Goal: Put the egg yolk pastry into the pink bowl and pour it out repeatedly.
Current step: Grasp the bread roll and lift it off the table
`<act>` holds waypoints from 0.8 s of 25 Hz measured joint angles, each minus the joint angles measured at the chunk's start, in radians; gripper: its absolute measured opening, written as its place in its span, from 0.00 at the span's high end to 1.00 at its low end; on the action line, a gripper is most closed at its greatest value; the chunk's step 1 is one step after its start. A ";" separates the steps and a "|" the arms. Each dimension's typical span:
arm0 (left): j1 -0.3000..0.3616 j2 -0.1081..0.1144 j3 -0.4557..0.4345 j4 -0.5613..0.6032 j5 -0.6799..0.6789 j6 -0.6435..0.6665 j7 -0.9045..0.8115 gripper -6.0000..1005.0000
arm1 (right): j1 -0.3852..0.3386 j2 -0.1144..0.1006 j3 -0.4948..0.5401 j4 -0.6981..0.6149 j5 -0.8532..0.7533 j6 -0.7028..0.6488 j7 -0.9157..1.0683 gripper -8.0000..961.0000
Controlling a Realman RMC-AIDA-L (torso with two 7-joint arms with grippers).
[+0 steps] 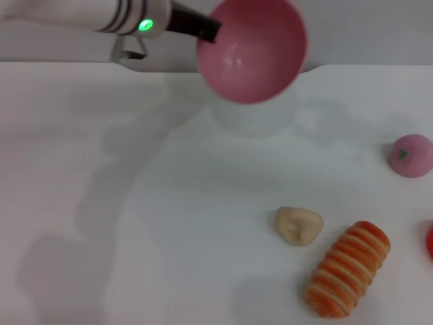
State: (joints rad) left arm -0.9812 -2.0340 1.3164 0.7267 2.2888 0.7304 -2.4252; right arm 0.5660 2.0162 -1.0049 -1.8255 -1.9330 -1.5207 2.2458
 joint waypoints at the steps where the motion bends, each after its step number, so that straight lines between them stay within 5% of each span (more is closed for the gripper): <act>1: 0.000 0.010 -0.023 0.002 0.018 0.048 -0.001 0.95 | 0.025 -0.004 -0.016 -0.005 -0.034 -0.046 0.044 0.49; 6: 0.021 0.048 -0.085 0.005 0.046 0.173 -0.004 0.95 | 0.179 -0.013 -0.072 0.122 -0.180 -0.258 0.191 0.49; 9: 0.042 0.066 -0.116 0.008 0.067 0.219 -0.004 0.95 | 0.254 0.013 -0.086 0.249 -0.290 -0.338 0.209 0.49; 12: 0.055 0.072 -0.120 0.009 0.074 0.230 -0.002 0.95 | 0.298 0.043 -0.114 0.379 -0.408 -0.349 0.207 0.49; 20: 0.070 0.073 -0.118 0.014 0.077 0.231 0.022 0.95 | 0.336 0.049 -0.233 0.705 -0.532 -0.237 0.206 0.49</act>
State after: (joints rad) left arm -0.9111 -1.9614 1.1989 0.7410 2.3654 0.9614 -2.4037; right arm 0.9024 2.0648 -1.2382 -1.1205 -2.4652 -1.7575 2.4516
